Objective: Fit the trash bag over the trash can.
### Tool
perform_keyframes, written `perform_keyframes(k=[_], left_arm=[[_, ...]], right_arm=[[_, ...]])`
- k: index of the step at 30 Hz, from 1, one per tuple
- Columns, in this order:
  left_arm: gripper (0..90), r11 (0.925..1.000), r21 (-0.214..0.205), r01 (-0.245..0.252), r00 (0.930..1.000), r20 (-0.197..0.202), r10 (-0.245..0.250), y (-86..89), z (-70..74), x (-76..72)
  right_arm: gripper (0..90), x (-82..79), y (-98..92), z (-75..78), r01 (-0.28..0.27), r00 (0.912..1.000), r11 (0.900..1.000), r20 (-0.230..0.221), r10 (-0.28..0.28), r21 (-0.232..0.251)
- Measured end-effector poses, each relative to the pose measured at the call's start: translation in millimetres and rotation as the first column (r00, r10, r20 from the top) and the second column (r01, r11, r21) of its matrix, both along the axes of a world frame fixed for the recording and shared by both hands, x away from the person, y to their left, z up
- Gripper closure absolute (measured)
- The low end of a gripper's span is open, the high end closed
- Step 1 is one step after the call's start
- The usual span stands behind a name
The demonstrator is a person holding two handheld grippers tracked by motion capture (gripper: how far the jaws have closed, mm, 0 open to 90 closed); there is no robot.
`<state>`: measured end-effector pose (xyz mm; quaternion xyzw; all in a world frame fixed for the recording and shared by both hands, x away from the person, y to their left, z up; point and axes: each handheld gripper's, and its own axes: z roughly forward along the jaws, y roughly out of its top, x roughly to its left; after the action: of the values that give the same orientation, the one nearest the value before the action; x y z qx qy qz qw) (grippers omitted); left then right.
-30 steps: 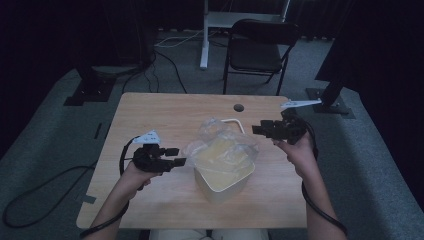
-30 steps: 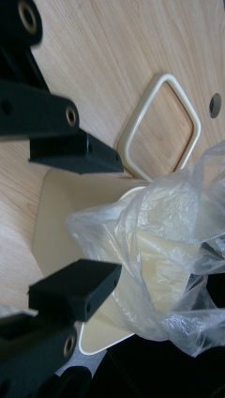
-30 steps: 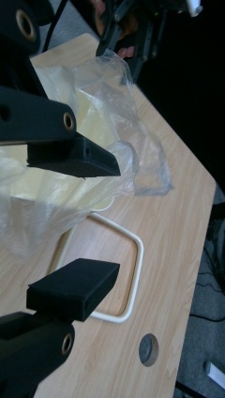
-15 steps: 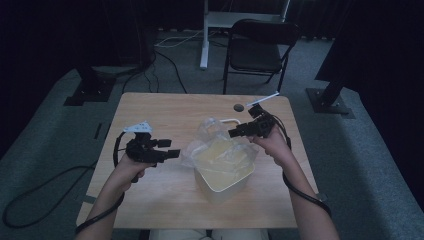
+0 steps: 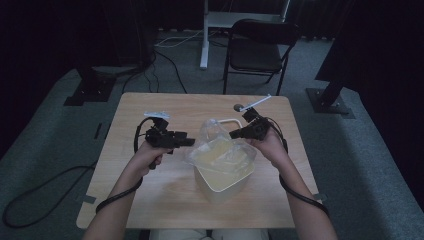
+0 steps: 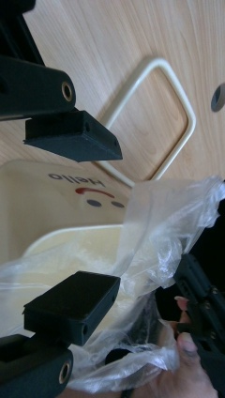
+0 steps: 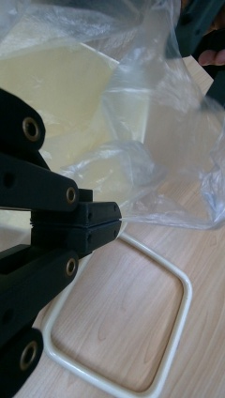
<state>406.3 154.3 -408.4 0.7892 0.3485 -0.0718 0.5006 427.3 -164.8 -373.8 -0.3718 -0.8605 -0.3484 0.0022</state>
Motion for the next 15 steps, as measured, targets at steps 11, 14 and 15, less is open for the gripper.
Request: perform_keyframes(k=[11,14,15], left_arm=[[41.5,0.9989,-0.023,-0.041,0.9991,0.005,0.042,-6.3,8.9,2.7],[39.3,0.9977,-0.025,-0.063,0.998,-0.001,0.063,-4.0,13.1,3.0],[38.3,0.9975,-0.03,-0.063,0.998,-0.002,0.063,-3.4,14.2,2.9]], right_arm=[[90.0,-1.5,5.5,5.7,0.028,0.9981,0.9988,0.056,-0.026,-0.041],[90.0,-1.7,6.4,5.7,0.029,0.998,0.9986,0.058,-0.026,-0.044],[90.0,-1.9,6.4,6.0,0.032,0.9979,0.9986,0.058,-0.03,-0.042]])
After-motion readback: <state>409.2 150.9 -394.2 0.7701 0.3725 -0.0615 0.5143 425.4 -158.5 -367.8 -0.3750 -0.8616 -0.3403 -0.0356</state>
